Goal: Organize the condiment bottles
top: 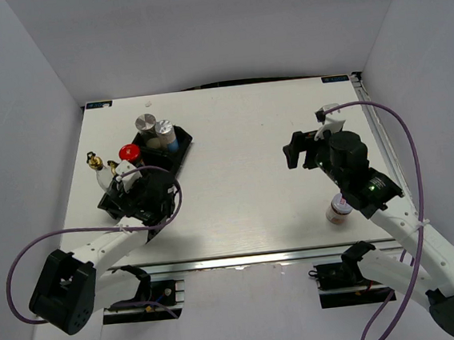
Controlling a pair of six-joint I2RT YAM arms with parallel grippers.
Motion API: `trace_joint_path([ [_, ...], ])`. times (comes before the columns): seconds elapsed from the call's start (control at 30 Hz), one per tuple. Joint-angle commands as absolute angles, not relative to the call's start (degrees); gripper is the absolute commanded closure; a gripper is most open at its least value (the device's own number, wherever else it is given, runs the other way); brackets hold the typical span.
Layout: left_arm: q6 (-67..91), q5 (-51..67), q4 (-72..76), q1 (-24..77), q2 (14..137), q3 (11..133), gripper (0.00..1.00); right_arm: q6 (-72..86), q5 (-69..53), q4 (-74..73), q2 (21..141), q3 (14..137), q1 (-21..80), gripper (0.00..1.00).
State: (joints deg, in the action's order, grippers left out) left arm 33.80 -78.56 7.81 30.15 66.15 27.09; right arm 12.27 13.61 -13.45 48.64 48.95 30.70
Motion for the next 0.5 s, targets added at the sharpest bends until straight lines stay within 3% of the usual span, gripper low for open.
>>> trace_joint_path([
  [0.0,37.00,-78.49,5.19,29.88,64.51,28.21,0.15,13.18,15.03,-12.66,47.46,48.87,30.32,0.11],
  [0.1,38.58,-77.17,2.56,29.88,64.25,28.91,0.02,14.06,15.03,-13.44,47.20,48.87,30.15,0.11],
  [0.47,44.73,-67.43,-18.78,29.88,59.86,40.07,0.02,20.03,21.35,-20.03,47.90,50.62,29.88,0.11],
])
